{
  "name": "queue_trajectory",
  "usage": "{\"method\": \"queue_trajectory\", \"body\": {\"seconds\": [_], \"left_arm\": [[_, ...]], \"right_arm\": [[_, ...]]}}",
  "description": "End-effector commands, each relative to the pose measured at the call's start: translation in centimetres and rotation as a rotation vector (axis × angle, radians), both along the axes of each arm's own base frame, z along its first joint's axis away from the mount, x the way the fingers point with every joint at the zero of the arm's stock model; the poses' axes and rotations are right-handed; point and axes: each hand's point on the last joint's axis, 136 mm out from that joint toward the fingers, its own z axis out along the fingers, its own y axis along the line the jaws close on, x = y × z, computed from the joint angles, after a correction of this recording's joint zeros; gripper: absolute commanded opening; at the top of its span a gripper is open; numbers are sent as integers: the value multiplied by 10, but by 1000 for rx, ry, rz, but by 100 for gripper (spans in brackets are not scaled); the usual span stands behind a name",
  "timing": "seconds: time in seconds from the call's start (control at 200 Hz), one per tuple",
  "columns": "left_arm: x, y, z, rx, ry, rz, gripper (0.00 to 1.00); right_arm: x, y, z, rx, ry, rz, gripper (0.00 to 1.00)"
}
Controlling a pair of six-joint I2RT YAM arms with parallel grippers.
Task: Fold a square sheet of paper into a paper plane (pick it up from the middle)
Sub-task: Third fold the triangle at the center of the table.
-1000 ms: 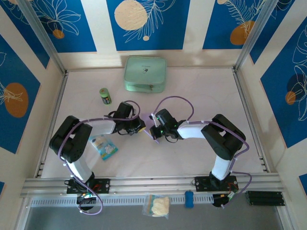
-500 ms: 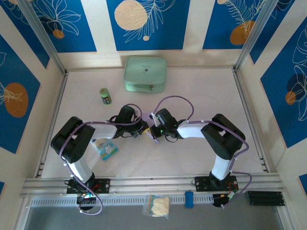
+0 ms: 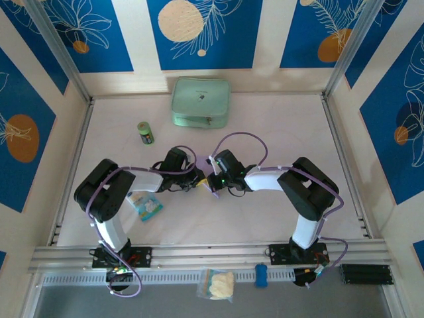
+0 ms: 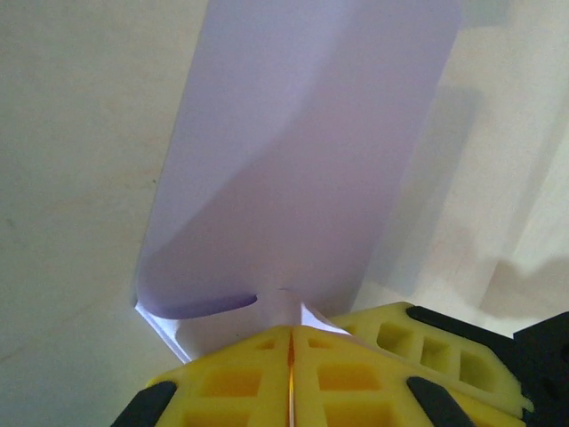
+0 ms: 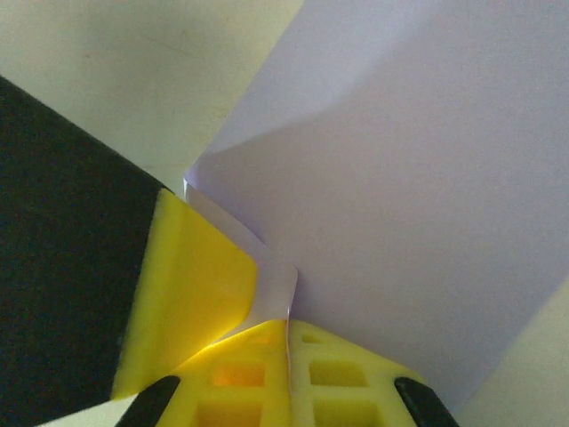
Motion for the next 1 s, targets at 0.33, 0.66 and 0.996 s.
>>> {"method": "queue_trajectory", "body": {"seconds": [0.33, 0.66, 0.996], "left_arm": [[-12, 4, -22, 39, 43, -18, 9], [-15, 8, -29, 56, 49, -16, 9], [-15, 8, -32, 58, 43, -14, 9]], "right_arm": [[-12, -20, -31, -93, 97, -29, 0], [-12, -18, -28, -88, 97, -25, 2], [-7, -15, -11, -45, 75, -26, 9]]}}
